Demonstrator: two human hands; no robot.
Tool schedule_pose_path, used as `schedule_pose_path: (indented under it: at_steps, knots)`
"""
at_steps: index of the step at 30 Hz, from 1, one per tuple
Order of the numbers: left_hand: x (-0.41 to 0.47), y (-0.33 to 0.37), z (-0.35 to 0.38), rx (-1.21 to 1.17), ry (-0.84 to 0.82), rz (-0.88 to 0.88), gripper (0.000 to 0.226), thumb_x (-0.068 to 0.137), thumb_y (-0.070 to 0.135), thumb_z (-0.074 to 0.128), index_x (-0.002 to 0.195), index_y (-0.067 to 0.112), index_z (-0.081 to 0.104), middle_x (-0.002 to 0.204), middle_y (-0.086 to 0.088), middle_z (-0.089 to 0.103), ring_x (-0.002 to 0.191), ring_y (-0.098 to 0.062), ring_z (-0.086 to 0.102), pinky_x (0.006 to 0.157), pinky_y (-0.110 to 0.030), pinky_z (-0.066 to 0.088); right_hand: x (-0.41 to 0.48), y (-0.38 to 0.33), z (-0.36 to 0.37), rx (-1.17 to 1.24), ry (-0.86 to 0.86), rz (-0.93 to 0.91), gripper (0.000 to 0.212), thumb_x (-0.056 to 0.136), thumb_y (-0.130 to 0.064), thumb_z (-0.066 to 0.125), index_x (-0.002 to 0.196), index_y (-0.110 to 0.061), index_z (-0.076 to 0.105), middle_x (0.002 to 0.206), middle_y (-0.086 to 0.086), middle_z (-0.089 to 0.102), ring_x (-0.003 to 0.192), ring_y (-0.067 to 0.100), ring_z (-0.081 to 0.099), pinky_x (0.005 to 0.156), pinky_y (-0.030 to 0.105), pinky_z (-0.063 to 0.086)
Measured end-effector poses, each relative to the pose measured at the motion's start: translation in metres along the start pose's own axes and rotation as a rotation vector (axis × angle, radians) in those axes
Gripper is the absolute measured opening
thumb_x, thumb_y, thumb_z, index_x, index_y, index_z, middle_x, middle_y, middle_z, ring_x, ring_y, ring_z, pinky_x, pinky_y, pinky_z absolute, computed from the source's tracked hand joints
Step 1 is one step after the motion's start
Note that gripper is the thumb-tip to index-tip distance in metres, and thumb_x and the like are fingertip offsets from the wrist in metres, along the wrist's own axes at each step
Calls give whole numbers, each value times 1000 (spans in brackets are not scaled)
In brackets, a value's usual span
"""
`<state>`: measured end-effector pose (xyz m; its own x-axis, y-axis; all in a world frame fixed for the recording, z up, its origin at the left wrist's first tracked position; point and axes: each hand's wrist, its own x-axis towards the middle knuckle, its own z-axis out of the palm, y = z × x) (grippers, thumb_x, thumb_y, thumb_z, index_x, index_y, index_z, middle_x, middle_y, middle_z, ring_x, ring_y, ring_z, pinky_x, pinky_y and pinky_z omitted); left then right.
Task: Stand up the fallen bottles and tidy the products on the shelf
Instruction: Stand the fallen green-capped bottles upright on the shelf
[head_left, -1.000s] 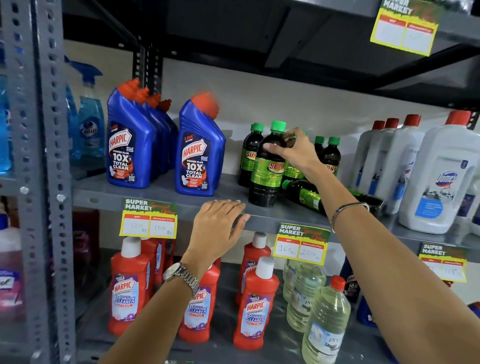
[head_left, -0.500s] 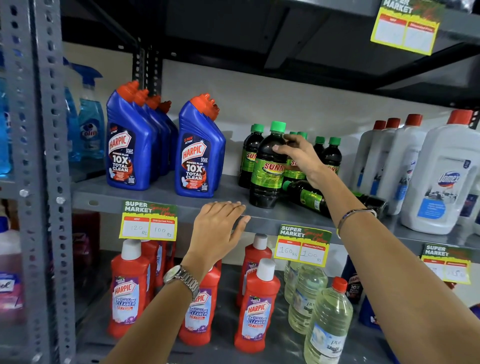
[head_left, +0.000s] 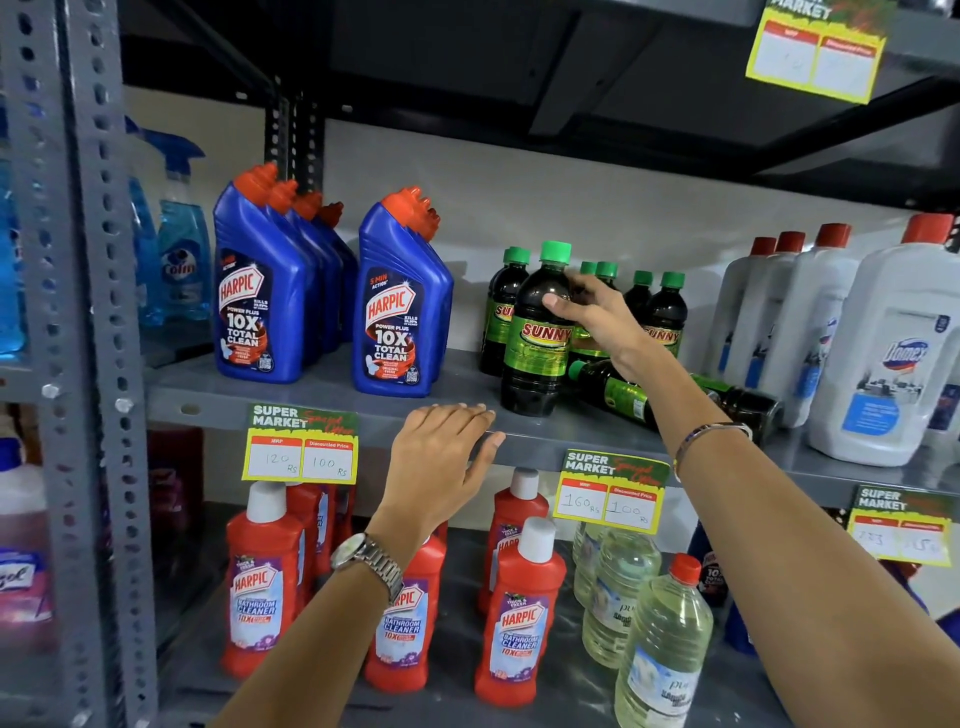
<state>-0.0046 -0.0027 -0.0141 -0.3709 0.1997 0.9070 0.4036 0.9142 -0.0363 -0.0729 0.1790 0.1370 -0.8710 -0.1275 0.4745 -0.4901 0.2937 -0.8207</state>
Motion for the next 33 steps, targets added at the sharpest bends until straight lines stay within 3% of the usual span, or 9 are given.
schedule_pose_path:
  at_steps: [5,8,13,15,18,21,23,27,33]
  knots:
    - [0,0,0,-1,8,6,34,91,34,46,100,12,71,98,-1,73,91,-17,67,79,-33,50,0,1,2,22,2,7,59,84,-26,65,137,-23,40,101,-12,54,85,-3,55,50,10,46]
    - [0,0,-1,4,-6,4,36,91,35,45,100,12,71,98,-1,73,91,-18,67,79,-33,50,0,3,3,25,8,-9,61,84,-27,65,138,-22,39,112,-5,54,89,-1,54,62,16,45]
    - [1,2,0,9,10,3,37,91,34,43,102,13,71,103,-2,72,97,-19,66,85,-35,48,-10,6,-7,-42,20,-34,63,85,-35,62,139,-20,36,132,7,50,116,18,52,89,30,46]
    - [2,9,3,-7,49,-39,36,91,33,44,106,13,70,109,-2,71,104,-19,64,92,-38,45,-17,11,-26,-80,47,-46,61,83,-38,63,136,-19,39,123,6,55,115,20,54,83,27,46]
    - [7,38,13,-45,66,0,36,92,32,44,112,13,67,114,-2,69,109,-19,62,95,-38,44,-29,25,-64,-304,13,-27,59,78,-39,68,129,-16,49,119,6,60,113,21,56,80,22,43]
    - [15,75,26,-91,21,128,37,91,33,45,112,12,67,114,-3,69,106,-18,63,92,-36,48,-36,42,-96,-757,-17,21,67,77,-48,67,131,-13,49,132,10,56,119,26,53,89,27,38]
    - [19,93,34,-78,1,160,37,91,34,45,110,12,68,112,-3,70,103,-18,64,90,-34,49,-38,50,-106,-901,-49,80,70,77,-54,63,131,-12,49,133,12,56,121,31,52,92,32,41]
    - [20,104,42,-40,30,118,35,91,34,46,107,13,69,106,-1,71,94,-18,66,84,-34,48,-34,56,-110,-961,-98,108,70,74,-63,59,119,-10,57,124,14,61,113,32,56,93,39,46]
    - [20,104,45,11,55,111,31,91,33,50,106,14,69,105,1,72,93,-17,66,83,-34,47,-25,55,-99,-1105,-130,112,62,63,-75,58,83,-16,53,90,4,60,86,26,56,74,33,39]
